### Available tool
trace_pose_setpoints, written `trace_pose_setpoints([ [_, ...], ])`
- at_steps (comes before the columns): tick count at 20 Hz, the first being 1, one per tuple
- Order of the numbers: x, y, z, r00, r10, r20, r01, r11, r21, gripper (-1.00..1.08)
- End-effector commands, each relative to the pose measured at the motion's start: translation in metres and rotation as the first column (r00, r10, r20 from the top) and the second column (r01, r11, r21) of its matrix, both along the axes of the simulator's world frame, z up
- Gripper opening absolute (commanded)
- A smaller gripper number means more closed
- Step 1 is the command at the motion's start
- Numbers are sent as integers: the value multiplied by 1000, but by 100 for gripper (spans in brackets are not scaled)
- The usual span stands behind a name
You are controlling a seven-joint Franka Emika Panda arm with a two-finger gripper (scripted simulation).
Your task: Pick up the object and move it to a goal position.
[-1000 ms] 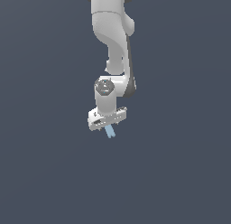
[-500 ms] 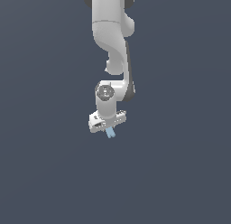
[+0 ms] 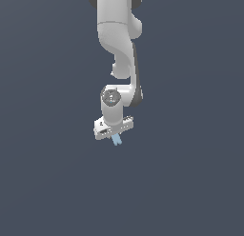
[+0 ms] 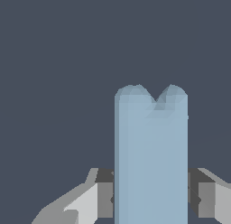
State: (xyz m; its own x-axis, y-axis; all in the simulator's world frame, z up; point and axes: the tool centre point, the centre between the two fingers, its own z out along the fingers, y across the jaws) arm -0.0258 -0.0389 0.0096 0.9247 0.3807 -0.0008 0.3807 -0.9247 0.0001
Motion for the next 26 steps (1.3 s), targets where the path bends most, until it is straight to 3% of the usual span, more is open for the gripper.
trace_pose_setpoints([
  [1,0,0,1,1000,0,0,0,1000,0,-100],
  [12,-4,16,44,1000,0,0,0,1000,0,-100],
  [26,-12,61,170,1000,0,0,0,1000,-1,-100],
])
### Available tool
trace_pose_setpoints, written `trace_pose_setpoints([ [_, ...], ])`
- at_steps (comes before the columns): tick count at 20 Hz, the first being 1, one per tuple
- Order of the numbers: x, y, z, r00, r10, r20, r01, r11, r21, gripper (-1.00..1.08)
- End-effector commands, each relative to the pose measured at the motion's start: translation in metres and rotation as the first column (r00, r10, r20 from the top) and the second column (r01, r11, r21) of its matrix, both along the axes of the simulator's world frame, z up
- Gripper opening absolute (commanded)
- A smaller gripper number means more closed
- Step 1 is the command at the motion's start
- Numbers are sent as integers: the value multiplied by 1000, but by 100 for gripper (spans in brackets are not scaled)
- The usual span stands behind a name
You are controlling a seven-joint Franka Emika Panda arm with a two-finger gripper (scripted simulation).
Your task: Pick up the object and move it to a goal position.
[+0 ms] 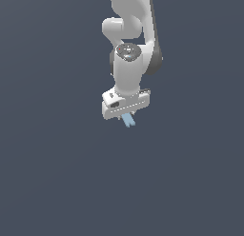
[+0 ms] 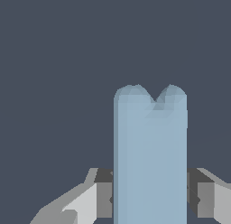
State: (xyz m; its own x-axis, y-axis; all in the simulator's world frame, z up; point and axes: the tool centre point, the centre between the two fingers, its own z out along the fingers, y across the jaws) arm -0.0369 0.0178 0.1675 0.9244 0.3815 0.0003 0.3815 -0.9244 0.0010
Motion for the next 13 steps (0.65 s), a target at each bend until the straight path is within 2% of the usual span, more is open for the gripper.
trace_pose_setpoints([
  [1,-1,7,20,1000,0,-1,0,1000,0,-100],
  [7,-2,18,52,1000,-1,-1,1,1000,0,-100],
  [13,-1,22,61,1000,-1,-1,1,1000,0,-100],
])
